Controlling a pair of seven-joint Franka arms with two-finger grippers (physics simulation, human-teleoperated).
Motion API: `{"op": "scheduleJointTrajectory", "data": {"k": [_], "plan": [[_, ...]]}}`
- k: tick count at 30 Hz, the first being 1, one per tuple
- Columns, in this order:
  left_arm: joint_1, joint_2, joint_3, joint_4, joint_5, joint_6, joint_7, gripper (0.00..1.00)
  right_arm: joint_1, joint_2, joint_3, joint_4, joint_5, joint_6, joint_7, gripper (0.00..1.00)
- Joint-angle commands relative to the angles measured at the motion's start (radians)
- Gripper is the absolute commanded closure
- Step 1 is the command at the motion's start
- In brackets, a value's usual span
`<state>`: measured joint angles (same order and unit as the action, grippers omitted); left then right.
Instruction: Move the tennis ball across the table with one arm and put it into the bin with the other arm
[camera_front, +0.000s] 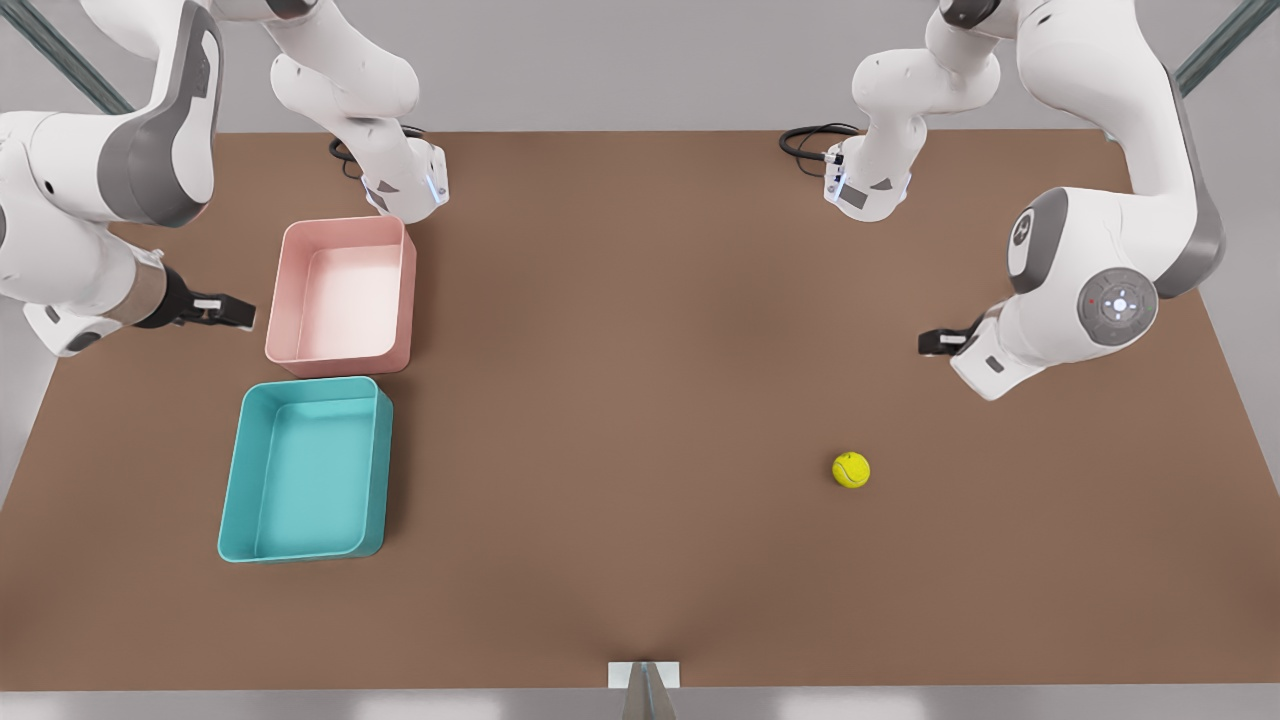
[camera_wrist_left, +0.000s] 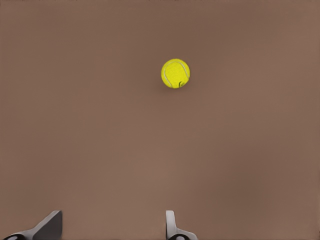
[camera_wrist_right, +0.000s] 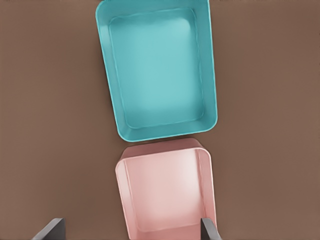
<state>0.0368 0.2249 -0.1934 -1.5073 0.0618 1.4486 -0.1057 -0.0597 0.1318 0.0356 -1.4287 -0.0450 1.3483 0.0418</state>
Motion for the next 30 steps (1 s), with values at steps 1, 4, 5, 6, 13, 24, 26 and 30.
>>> {"op": "scheduleJointTrajectory", "data": {"k": [1,4,5,6,13,24,26,30], "plan": [[0.002,-0.002,0.0,0.001,-0.011,0.056,-0.068,0.0,0.001,-0.003,0.001,-0.009,0.004,0.069,-0.02,0.0],[0.002,0.02,-0.001,0.007,-0.007,0.041,0.0,0.61,0.004,0.012,-0.003,-0.009,0.004,0.072,-0.026,0.0],[0.0,0.07,-0.018,0.03,-0.007,0.047,0.135,0.79,0.031,0.028,-0.013,-0.012,-0.009,0.069,-0.013,0.0],[0.002,0.135,-0.018,0.087,-0.004,0.082,0.292,0.79,0.035,0.032,-0.011,-0.01,-0.009,0.071,-0.01,0.0],[0.026,0.35,0.029,0.026,0.035,0.542,1.449,0.79,0.043,0.054,-0.01,0.008,-0.006,0.085,0.0,0.0],[0.045,0.426,0.029,-0.156,0.084,0.8,1.825,0.79,-0.012,0.077,-0.079,0.059,-0.006,0.057,-0.022,0.0],[0.026,0.383,0.029,-0.205,0.085,0.8,1.646,0.79,-0.026,0.101,-0.108,0.079,-0.004,0.06,-0.023,0.0],[0.028,0.364,0.029,-0.258,0.158,0.802,1.393,0.79,-0.025,0.124,-0.108,0.114,-0.004,0.061,-0.023,0.0]]}}
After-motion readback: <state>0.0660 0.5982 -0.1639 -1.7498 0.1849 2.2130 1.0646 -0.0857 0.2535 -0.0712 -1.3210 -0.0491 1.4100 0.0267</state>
